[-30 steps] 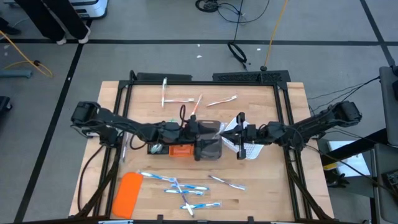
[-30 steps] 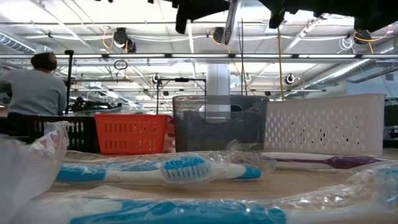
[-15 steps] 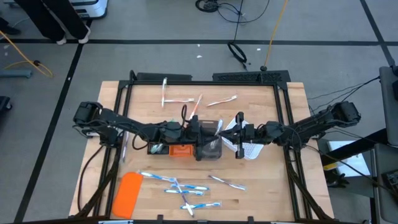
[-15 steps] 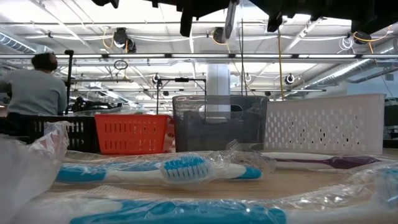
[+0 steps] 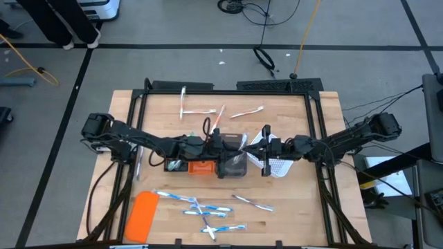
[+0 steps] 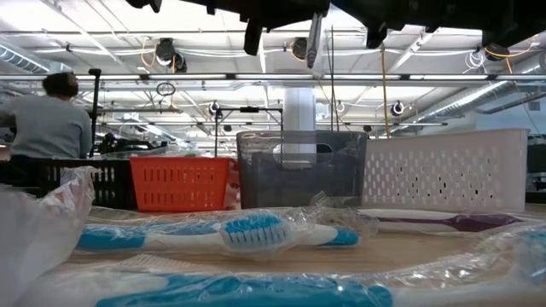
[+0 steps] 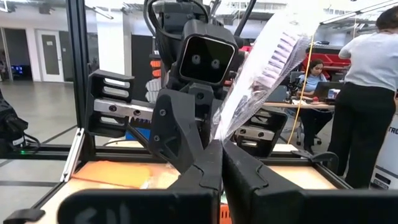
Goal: Pick & Place Toothbrushes
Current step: Put the violet toothbrush into the orange bin
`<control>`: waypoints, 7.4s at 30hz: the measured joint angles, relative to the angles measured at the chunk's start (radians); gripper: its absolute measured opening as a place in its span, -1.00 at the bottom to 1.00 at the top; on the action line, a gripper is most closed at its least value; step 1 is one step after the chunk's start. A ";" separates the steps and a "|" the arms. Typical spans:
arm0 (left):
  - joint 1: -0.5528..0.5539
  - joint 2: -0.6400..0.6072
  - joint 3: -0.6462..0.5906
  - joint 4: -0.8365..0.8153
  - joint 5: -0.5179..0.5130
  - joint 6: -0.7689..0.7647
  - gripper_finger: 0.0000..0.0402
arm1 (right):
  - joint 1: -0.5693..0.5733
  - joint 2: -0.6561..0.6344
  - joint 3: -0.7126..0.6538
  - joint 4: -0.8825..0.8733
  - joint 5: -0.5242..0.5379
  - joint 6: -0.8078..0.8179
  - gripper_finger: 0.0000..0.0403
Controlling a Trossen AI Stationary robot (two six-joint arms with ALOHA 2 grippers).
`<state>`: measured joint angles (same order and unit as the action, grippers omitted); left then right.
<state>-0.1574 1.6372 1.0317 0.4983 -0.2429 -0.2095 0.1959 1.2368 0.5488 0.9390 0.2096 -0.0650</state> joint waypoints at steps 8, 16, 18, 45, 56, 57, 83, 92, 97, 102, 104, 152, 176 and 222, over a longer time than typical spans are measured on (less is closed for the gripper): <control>-0.023 -0.073 0.000 -0.195 -0.145 -0.015 -0.98 | 0.000 -0.005 0.000 -0.022 -0.001 -0.004 -0.79; -0.086 -0.193 0.000 -0.558 -0.392 -0.156 -0.99 | 0.000 -0.041 0.000 -0.084 -0.001 0.000 -0.46; -0.100 -0.210 0.000 -0.644 -0.437 -0.227 -0.99 | 0.000 -0.044 0.000 -0.094 -0.001 0.000 -0.42; -0.146 -0.186 -0.198 -0.851 -0.446 -0.825 -0.98 | 0.000 -0.045 0.000 -0.106 -0.001 -0.003 -0.44; -0.145 -0.167 -0.242 -0.775 -0.409 -0.848 -0.95 | 0.000 -0.045 0.000 -0.108 -0.001 -0.003 -0.45; -0.145 -0.165 -0.242 -0.777 -0.409 -0.848 -0.91 | 0.000 -0.045 0.000 -0.109 -0.001 -0.003 -0.45; -0.144 -0.165 -0.241 -0.716 -0.451 -0.756 -0.27 | 0.169 0.010 -0.001 -0.395 -0.238 0.291 -0.48; -0.144 -0.165 -0.241 -0.657 -0.437 -0.696 -0.27 | 0.295 0.126 -0.001 -0.436 -0.238 0.457 -0.54; -0.144 -0.165 -0.241 -0.654 -0.437 -0.694 -0.27 | 0.341 0.194 0.001 -0.435 -0.239 0.565 -0.54; -0.144 -0.166 -0.241 -0.650 -0.435 -0.694 -0.27 | 0.374 0.269 0.053 -0.478 -0.238 0.603 -0.54; -0.144 -0.166 -0.241 -0.647 -0.435 -0.694 -0.27 | 0.378 0.287 0.077 -0.539 -0.239 0.603 -0.54; -0.144 -0.166 -0.241 -0.598 -0.383 -0.644 -0.27 | 0.437 0.362 0.099 -0.743 -0.190 0.793 -0.99; -0.144 -0.166 -0.233 -0.197 -0.089 -0.296 -0.27 | 0.360 0.028 0.102 -0.843 -0.102 0.607 -1.00; -0.070 0.249 0.512 -1.050 -0.025 0.179 -0.27 | 0.119 0.023 0.258 -1.005 -0.136 0.392 -1.00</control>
<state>-0.2276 1.8865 1.5433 -0.5519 -0.2675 -0.0304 0.3148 1.2602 0.8070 -0.0664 0.0734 0.3273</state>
